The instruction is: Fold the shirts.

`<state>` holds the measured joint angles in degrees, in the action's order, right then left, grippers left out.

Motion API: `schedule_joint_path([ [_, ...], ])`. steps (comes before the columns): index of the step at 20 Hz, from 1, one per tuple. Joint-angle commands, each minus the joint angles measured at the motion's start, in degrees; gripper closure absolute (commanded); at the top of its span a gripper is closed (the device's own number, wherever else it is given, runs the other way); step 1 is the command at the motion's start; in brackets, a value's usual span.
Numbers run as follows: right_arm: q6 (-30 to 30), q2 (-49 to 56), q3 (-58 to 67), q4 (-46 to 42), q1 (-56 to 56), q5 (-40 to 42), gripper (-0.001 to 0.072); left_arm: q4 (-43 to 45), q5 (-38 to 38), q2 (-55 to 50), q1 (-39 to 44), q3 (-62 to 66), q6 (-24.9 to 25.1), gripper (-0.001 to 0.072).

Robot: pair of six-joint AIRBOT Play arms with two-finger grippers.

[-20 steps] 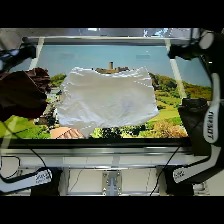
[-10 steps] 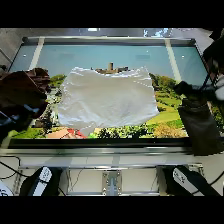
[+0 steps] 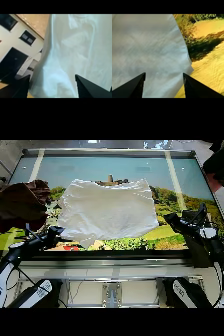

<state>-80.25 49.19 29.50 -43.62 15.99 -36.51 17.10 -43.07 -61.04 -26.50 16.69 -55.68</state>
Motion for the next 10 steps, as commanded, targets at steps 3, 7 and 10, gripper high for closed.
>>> schedule_joint_path([
  [3, 0.5, -0.2, -0.9, 1.1, 0.0, -0.2, 0.0211, -10.7, 1.7, -4.9, 5.9, 0.2, 6.3, 0.0263],
  [7, 0.4, 5.0, -0.9, -1.3, 0.0, -8.2, 0.0298, -10.8, 1.7, -4.9, 7.2, 0.2, 6.5, 0.0694],
  [10, 0.4, 13.1, -0.9, 2.4, 0.0, -8.8, 0.0208, -10.8, 0.9, -4.8, 7.2, 0.2, 6.4, 0.0694],
])
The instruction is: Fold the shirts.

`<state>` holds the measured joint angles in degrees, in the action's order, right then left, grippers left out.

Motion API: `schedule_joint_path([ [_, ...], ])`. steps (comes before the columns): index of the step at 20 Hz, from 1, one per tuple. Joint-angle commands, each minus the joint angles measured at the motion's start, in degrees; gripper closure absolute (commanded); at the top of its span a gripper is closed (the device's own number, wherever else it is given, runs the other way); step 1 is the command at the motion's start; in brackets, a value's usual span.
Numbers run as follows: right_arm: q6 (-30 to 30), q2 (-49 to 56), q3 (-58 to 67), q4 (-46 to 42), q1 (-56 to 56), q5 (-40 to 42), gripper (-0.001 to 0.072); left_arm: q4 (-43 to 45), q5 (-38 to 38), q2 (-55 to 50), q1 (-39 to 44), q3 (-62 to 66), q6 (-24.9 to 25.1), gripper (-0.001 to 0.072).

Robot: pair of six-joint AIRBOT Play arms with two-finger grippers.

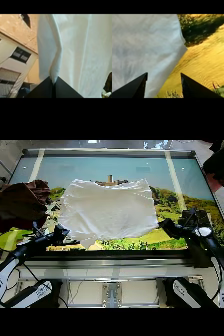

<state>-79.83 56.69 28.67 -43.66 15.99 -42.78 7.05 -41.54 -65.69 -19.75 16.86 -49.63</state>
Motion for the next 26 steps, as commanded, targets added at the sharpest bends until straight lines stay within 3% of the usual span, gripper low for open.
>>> schedule_joint_path([
  [1, 0.9, 8.5, 0.0, 6.4, -0.3, -2.2, 0.0208, -0.7, -1.3, -0.2, 0.5, 0.0, 0.4, 0.0695],
  [4, 8.7, 15.4, 0.0, 15.4, -3.9, -0.7, 0.0209, -0.7, -2.0, -0.2, 0.5, 0.0, 0.4, 0.0694],
  [8, 9.3, 19.5, 1.8, 18.3, -9.4, 4.7, 0.0212, -0.7, -2.0, -0.2, 0.5, 0.0, 0.4, 0.0694],
  [9, 9.3, 19.9, 2.9, 18.3, -10.6, 6.1, 0.0262, -0.7, -1.9, -0.2, 0.5, 0.0, 0.4, 0.0694],
  [10, 9.2, 20.3, 4.3, 18.4, -11.6, 7.1, 0.0407, -0.7, -2.0, -0.2, 0.5, 0.0, 0.4, 0.0694],
  [11, 9.3, 20.5, 5.7, 18.4, -12.2, 7.3, 0.0629, -0.7, -2.0, -0.2, 0.4, 0.1, 0.4, 0.0694],
  [12, 10.0, 20.3, 7.4, 18.4, -12.2, 5.9, 0.0696, -0.7, -2.1, 0.3, 0.3, 0.5, 0.4, 0.0695],
  [14, 15.3, 18.1, 12.0, 16.5, -12.0, -0.5, 0.0697, -0.1, -5.4, 3.7, -0.4, 3.8, 0.4, 0.0697],
  [17, 15.1, 8.9, 21.3, 3.6, -11.9, -13.2, 0.0697, 8.7, -16.0, 13.7, -5.1, 13.6, -0.9, 0.0698],
  [21, 7.1, -8.4, 32.9, -13.6, -11.9, -32.1, 0.0696, 30.5, -25.8, 32.6, -15.0, 29.8, -13.8, 0.0697],
  [24, 2.8, -22.1, 41.7, -14.1, -11.9, -33.6, 0.0697, 40.3, -26.6, 44.7, -19.7, 43.5, -18.7, 0.0698],
  [26, 1.8, -27.4, 48.9, -15.8, -11.9, -30.6, 0.0698, 43.5, -26.1, 45.7, -19.1, 53.6, -19.1, 0.0698],
])
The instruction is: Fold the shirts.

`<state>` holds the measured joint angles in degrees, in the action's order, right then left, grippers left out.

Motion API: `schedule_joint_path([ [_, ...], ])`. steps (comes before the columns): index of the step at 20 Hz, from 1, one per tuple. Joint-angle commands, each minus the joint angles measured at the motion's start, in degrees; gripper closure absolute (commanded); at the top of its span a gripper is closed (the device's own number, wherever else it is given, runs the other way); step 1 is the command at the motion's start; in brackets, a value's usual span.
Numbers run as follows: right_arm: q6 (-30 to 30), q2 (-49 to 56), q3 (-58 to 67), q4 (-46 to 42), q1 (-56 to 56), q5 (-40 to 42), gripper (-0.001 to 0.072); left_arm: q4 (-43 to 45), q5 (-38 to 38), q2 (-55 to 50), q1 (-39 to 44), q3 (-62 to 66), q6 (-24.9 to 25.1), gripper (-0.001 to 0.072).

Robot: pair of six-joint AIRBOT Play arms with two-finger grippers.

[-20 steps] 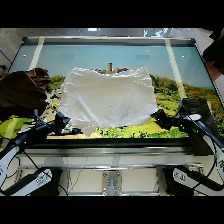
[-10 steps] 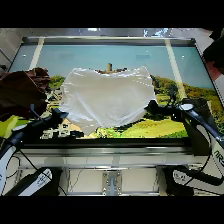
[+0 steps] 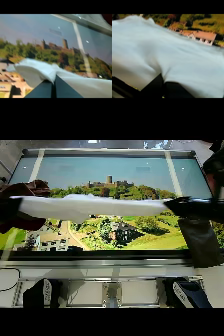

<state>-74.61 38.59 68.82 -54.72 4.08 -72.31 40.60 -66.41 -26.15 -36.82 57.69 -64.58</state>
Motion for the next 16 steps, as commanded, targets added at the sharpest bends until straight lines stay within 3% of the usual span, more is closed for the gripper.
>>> schedule_joint_path([
  [1, -4.3, -10.1, 12.2, -6.2, 0.0, -0.7, 0.0699, 10.4, -1.7, 4.9, -1.3, 17.6, -4.6, 0.0698],
  [5, -5.5, -8.0, 17.3, -7.7, 0.0, -2.8, 0.0699, 9.6, -6.2, -4.1, -0.8, 32.0, -7.6, 0.0698],
  [10, -4.1, 6.7, 17.3, -10.2, 0.0, -2.8, 0.0698, -3.5, -12.0, -21.5, 1.9, 31.6, -8.3, 0.0698],
  [12, -2.5, 15.9, 17.3, -10.1, -0.1, -2.7, 0.0698, 2.9, -12.5, -29.6, 9.2, 29.9, -8.3, 0.0698],
  [16, -0.7, 36.0, 17.3, -9.6, -1.1, -0.6, 0.0697, 23.6, -11.1, -47.6, 25.2, 27.7, -8.3, 0.0696],
])
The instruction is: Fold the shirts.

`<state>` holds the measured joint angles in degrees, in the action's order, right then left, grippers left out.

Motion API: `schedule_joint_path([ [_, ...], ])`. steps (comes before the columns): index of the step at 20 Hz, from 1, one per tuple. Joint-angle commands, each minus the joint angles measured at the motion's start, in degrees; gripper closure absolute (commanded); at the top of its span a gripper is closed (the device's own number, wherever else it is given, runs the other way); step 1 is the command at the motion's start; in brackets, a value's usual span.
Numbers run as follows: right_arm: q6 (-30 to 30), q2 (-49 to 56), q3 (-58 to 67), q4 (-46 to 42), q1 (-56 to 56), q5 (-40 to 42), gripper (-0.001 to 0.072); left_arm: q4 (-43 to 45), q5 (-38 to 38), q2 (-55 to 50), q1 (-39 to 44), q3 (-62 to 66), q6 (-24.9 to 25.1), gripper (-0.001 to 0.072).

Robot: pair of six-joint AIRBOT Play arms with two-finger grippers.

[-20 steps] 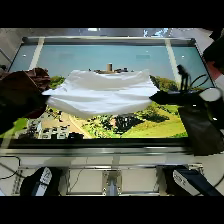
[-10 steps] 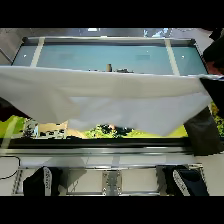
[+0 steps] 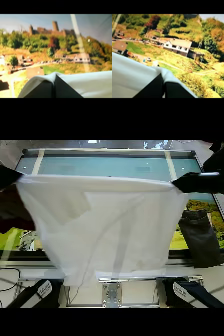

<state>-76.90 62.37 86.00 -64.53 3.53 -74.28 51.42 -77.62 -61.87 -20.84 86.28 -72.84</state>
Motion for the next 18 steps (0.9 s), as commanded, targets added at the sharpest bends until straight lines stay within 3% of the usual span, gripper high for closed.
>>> schedule_joint_path([
  [1, 1.6, 17.3, 0.1, 0.2, -1.1, 3.9, 0.0696, 16.4, 3.1, -16.3, 11.4, -0.9, -0.2, 0.0697],
  [5, 1.6, 31.7, 0.1, 4.9, -2.5, 22.0, 0.0695, 16.0, 24.6, -31.5, 14.4, -0.8, -3.3, 0.0693],
  [6, 1.6, 33.4, 0.1, 7.5, -2.6, 27.8, 0.0692, 13.4, 29.4, -33.4, 14.4, -0.8, -3.3, 0.0634],
  [7, 1.6, 34.2, 0.1, 10.1, -2.7, 33.1, 0.0656, 10.1, 33.9, -34.6, 14.4, -0.8, -3.3, 0.0388],
  [8, 1.6, 34.4, 0.2, 12.6, -2.7, 38.4, 0.0507, 6.9, 37.4, -35.1, 14.3, -0.8, -3.3, 0.0126],
  [9, 1.6, 34.2, 0.7, 15.1, -2.7, 42.2, 0.0243, 4.2, 39.8, -34.9, 13.9, -0.7, -3.3, 0.0031],
  [10, 1.6, 34.1, 2.6, 15.7, -2.4, 42.5, 0.0166, 2.1, 40.4, -34.1, 13.1, -0.3, -3.3, 0.0032],
  [12, 1.6, 32.8, 9.1, 13.6, -0.3, 35.5, 0.017, 1.0, 39.5, -30.1, 10.2, 0.0, -3.3, 0.0032],
  [14, 0.5, 29.4, 16.3, 5.5, 4.1, 20.7, 0.0179, 2.6, 32.0, -23.5, 4.6, 0.0, -3.3, 0.0032],
  [15, -0.3, 27.0, 17.8, 1.7, 6.6, 14.1, 0.0247, 4.7, 27.0, -20.0, 1.1, -0.6, -3.3, 0.0034],
  [18, 0.9, 17.5, 14.3, -4.5, 14.8, -2.8, 0.0276, 9.9, 19.1, -7.8, -9.0, -11.9, -3.5, 0.0041],
])
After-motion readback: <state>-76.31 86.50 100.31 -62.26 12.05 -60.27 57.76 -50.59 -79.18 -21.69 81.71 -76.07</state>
